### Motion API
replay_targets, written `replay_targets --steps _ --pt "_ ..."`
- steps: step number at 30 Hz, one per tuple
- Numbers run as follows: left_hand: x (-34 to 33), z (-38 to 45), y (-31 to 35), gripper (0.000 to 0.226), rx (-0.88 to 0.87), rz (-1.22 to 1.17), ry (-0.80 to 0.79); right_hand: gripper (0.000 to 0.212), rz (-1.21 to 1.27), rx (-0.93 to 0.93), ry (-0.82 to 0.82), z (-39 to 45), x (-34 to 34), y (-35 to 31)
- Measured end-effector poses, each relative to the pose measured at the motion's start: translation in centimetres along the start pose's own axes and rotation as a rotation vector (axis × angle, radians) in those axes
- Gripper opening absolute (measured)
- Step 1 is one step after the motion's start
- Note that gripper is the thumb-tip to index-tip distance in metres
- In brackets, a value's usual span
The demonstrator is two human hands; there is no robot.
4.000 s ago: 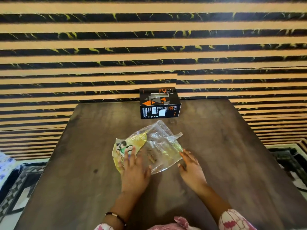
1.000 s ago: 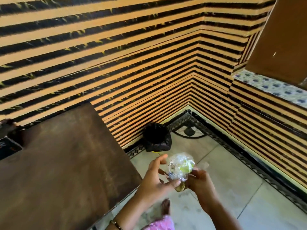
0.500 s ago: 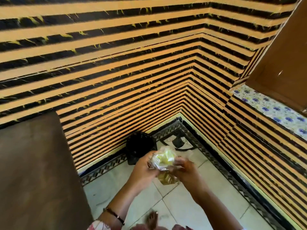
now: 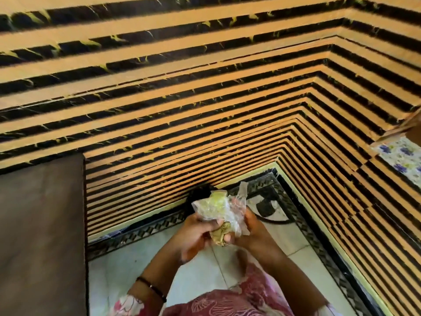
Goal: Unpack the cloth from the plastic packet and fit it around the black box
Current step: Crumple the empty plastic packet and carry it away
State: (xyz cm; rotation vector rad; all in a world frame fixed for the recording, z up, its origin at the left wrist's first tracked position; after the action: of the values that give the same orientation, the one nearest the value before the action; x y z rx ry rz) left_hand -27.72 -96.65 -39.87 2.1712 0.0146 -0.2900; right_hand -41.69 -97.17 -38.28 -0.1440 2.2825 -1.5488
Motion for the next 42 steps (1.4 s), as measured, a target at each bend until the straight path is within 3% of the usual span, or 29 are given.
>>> replay_targets --steps 3,5,14,18,24,33,38,42 --pt "-0.7 1.9 1.4 0.039 0.019 -0.018 -0.097 0.065 -0.067 -0.063 -0.094 3.0 1.2 -1.6" --pt "-1.0 4.1 2.4 0.030 0.007 -0.037 -0.070 0.056 -0.116 -0.059 -0.118 6.1 2.7 -3.0" --pt "-1.2 11.1 3.0 0.012 0.016 0.096 0.401 0.017 -0.230 -0.151 -0.035 16.2 8.5 -2.4" --pt "-0.7 13.4 2.8 0.024 0.011 0.138 0.571 0.019 -0.334 -0.190 0.030 19.8 11.1 -0.8" --pt "3.5 18.5 -4.3 0.041 0.203 0.342 0.755 0.025 -0.562 -0.252 -0.013 25.9 13.0 2.9" --pt "10.5 28.6 -16.2 0.062 0.445 0.703 0.660 0.024 -1.001 -0.183 -0.202 35.0 14.5 13.4" --pt "13.7 34.4 -23.2 0.071 0.541 0.844 0.535 0.024 -1.234 -0.145 -0.356 41.6 14.4 23.6" --pt "16.6 38.0 -27.3 0.082 0.572 0.915 0.585 0.031 -1.310 -0.239 -0.471 46.8 11.9 33.2"
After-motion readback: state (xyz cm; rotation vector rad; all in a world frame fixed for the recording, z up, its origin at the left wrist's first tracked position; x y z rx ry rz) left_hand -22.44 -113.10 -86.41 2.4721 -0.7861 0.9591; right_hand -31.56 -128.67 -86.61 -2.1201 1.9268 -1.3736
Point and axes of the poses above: each hand's wrist, its own z-axis towards the middle knuckle, its own x-axis out of the back of the hand, y = z × x, the point moved 6 cm from there along z, towards the middle knuckle, and after that the axes turned 9 degrees about z, right-handed, at the moved point
